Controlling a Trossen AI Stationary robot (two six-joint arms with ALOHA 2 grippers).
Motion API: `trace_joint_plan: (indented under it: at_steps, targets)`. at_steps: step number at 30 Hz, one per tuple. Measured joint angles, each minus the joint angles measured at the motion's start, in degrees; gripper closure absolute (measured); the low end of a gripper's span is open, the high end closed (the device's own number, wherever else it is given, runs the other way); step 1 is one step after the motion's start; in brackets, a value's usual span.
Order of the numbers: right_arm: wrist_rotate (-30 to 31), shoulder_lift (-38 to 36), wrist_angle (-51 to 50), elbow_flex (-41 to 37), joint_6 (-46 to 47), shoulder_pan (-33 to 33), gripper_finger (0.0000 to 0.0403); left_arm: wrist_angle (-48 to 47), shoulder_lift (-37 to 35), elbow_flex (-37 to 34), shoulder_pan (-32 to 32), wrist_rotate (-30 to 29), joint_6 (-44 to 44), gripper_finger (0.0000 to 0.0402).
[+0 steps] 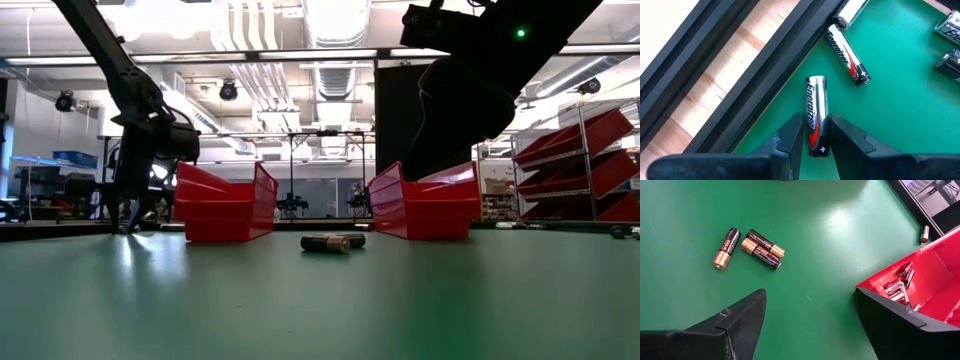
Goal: Sort batteries
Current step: Put the silver battery into the right red bin
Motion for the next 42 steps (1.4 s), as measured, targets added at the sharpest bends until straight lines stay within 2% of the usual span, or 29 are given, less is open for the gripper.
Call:
trace_joint_plan:
  at_steps: [6,14,25,31,35,42]
  targets:
    - [0.00,0.00,-0.01,0.00,-0.57,0.00,0.0102,-0.26,-0.30,-0.04,-0.04,0.32,0.66,0.0326]
    - [0.00,0.00,-0.02,0.00,-0.94,0.00,0.0117,-2.55,-3.83,-0.35,-0.24,2.29,1.42,0.0326]
    - [0.00,0.00,-0.02,0.00,-0.89,0.00,0.0133,-2.01,-6.43,-0.88,-0.72,0.23,1.17,0.0326]
    - [-0.01,0.00,-0.02,0.00,-0.88,0.00,0.0125,-1.67,-6.20,-1.43,-0.72,-0.48,0.70,0.0326]
    - [-0.02,0.00,-0.02,0.00,-0.87,0.00,0.0116,0.01,-5.68,-2.23,-0.70,-0.71,0.55,0.0322]
    - [-0.02,0.00,-0.02,0.00,-0.87,0.00,0.0108,8.35,-5.65,-6.11,-0.74,-1.24,-0.02,0.0300]
